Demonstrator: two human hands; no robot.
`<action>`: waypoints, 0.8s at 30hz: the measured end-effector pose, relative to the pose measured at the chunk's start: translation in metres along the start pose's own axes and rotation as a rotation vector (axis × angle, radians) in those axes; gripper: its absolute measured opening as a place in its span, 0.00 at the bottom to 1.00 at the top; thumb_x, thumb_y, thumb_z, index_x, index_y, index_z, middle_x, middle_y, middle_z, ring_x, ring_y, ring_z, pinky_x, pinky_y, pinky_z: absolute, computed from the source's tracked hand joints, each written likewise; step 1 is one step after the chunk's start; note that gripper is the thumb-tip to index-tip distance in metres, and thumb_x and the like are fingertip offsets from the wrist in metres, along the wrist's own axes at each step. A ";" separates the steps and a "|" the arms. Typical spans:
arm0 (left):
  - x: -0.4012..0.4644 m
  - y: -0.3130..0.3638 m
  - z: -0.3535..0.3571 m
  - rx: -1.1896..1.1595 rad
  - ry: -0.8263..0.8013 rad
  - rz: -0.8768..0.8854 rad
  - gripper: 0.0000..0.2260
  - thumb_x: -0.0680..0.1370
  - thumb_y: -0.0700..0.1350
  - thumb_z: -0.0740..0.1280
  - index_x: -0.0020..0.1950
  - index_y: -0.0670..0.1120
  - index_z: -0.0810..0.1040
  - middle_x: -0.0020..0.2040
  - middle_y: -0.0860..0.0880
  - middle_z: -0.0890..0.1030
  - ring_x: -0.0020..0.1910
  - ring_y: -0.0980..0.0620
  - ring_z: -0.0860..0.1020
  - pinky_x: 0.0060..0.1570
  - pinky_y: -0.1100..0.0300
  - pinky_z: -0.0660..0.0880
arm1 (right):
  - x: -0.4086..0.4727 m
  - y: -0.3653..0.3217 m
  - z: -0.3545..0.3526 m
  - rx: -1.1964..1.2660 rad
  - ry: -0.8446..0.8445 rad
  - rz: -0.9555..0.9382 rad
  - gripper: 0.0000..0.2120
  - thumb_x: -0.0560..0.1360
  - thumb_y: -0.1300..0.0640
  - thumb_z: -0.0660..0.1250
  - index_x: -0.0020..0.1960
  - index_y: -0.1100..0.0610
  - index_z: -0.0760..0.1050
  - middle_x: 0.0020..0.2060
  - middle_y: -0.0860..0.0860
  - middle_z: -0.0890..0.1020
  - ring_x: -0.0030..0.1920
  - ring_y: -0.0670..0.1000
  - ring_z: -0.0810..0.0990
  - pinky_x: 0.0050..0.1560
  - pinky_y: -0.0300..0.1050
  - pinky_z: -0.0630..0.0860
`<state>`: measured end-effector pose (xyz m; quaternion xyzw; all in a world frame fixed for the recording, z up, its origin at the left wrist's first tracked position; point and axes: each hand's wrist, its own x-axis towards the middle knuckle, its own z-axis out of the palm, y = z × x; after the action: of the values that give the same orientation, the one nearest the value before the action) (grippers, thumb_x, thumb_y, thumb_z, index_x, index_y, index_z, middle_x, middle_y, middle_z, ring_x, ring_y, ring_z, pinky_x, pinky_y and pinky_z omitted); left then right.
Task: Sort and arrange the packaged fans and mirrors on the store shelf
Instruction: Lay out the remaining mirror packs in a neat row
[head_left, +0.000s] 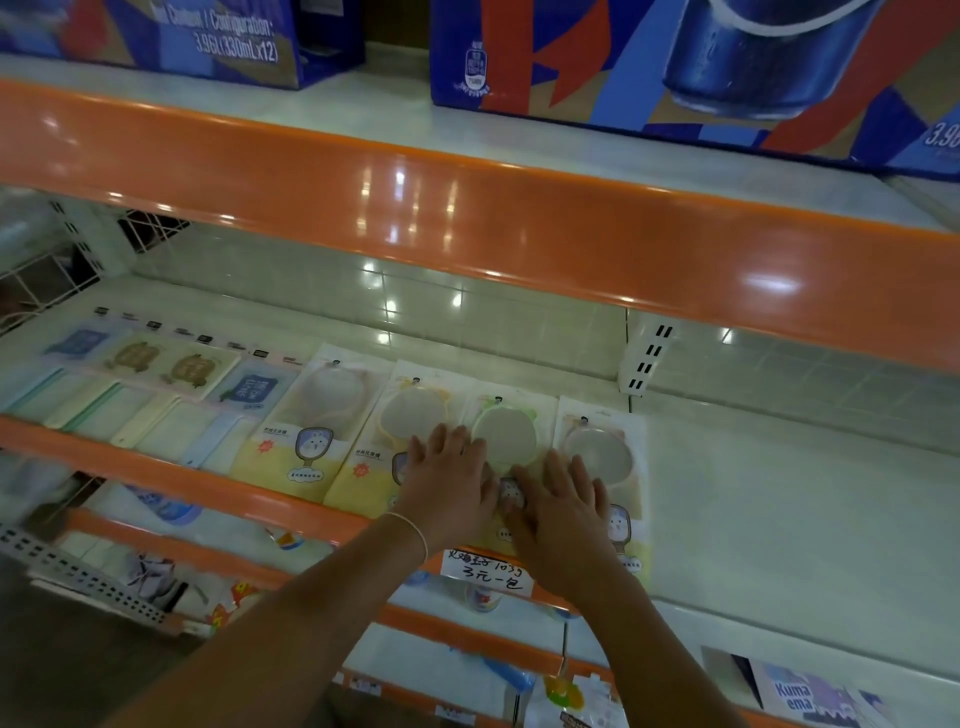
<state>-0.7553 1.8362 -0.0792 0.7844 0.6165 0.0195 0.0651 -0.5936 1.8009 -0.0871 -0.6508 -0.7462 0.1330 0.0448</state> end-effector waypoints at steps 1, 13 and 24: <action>0.000 0.000 0.001 0.006 -0.002 0.002 0.24 0.80 0.58 0.52 0.72 0.46 0.62 0.75 0.43 0.61 0.75 0.40 0.54 0.71 0.38 0.53 | 0.000 -0.001 0.001 -0.001 -0.003 -0.004 0.37 0.71 0.32 0.34 0.76 0.42 0.54 0.78 0.54 0.50 0.77 0.61 0.41 0.75 0.62 0.41; -0.011 -0.004 -0.001 -0.059 -0.004 0.007 0.24 0.81 0.55 0.53 0.74 0.45 0.60 0.76 0.40 0.58 0.77 0.39 0.51 0.74 0.41 0.50 | 0.002 -0.003 -0.003 -0.031 -0.007 -0.001 0.34 0.74 0.31 0.37 0.76 0.42 0.55 0.78 0.53 0.52 0.78 0.60 0.44 0.75 0.61 0.44; -0.022 -0.027 -0.017 -0.067 0.047 -0.004 0.22 0.80 0.54 0.55 0.71 0.44 0.63 0.75 0.38 0.60 0.75 0.38 0.54 0.73 0.42 0.54 | 0.000 -0.026 -0.016 0.003 0.016 0.019 0.28 0.79 0.37 0.48 0.76 0.45 0.57 0.78 0.54 0.52 0.78 0.58 0.44 0.76 0.60 0.45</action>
<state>-0.7884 1.8222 -0.0644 0.7799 0.6184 0.0586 0.0768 -0.6148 1.7996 -0.0654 -0.6588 -0.7394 0.1290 0.0505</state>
